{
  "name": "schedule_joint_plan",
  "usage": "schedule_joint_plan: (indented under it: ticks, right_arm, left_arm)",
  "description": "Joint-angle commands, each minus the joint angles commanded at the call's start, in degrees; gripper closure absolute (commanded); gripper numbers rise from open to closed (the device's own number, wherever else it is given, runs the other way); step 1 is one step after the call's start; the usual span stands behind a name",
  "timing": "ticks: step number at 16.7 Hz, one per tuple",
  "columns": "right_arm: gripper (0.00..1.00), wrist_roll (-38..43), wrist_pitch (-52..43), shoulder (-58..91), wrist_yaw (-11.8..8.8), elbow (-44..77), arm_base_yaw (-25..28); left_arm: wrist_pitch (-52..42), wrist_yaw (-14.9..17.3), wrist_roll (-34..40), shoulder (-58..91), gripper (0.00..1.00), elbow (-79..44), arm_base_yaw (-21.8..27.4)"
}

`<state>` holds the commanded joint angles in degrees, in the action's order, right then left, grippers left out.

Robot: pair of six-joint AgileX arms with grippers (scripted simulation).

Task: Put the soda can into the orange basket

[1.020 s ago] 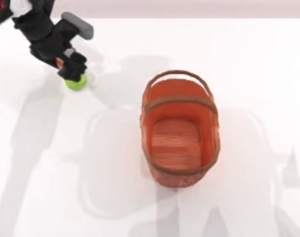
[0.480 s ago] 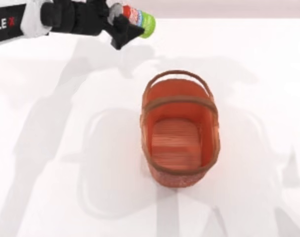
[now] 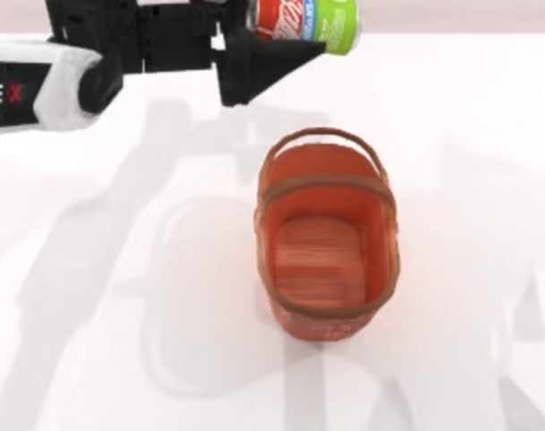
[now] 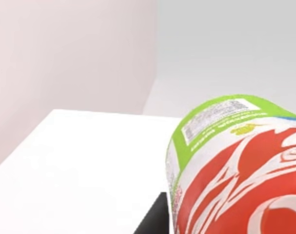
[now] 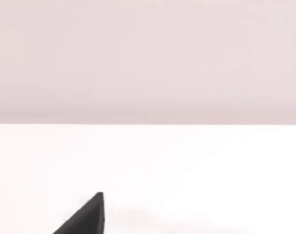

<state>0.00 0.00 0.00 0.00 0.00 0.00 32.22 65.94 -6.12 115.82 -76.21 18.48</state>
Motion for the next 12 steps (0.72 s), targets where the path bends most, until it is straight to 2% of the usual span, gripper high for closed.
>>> schedule_joint_plan:
  ticks: [2,4,12]
  right_arm:
    - [0.00,0.00,0.00,0.00,0.00,0.00,0.00]
    - [0.00,0.00,0.00,0.00,0.00,0.00,0.00]
    - [0.00,0.00,0.00,0.00,0.00,0.00,0.00]
  left_arm:
    - [4.88,3.58,2.21,-1.88,1.00,3.52,0.65]
    - [7.32,5.51,3.40,-2.85,1.00,5.39,1.01]
    - [9.90,5.90,3.48,-0.72,1.00,6.17,0.68]
